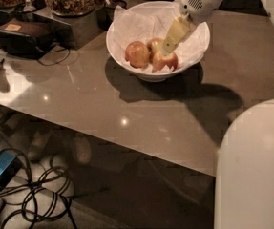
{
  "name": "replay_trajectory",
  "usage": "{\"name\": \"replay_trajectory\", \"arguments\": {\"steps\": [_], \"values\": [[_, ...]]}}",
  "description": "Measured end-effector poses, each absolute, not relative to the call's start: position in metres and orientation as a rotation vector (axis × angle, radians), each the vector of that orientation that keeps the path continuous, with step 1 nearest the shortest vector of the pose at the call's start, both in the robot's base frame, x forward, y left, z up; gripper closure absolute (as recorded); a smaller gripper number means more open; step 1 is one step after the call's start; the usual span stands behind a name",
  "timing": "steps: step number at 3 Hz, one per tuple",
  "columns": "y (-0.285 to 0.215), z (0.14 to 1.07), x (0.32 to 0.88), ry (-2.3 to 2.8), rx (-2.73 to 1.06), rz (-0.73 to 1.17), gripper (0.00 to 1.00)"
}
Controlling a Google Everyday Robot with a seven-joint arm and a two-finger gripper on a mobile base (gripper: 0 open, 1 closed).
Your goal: Pick apple from white bowl
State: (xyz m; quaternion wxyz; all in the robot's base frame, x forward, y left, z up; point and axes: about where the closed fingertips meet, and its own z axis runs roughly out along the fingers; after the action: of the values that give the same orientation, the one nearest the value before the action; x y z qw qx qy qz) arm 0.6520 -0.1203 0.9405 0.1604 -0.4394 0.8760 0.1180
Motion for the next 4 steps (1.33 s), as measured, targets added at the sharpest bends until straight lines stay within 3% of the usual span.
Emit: {"name": "replay_trajectory", "arguments": {"steps": [2,4], "values": [[-0.116,0.934,0.653,2.512,-1.27,0.339,0.43],[-0.104,0.946,0.651,2.467,-1.334,0.296,0.35]]}}
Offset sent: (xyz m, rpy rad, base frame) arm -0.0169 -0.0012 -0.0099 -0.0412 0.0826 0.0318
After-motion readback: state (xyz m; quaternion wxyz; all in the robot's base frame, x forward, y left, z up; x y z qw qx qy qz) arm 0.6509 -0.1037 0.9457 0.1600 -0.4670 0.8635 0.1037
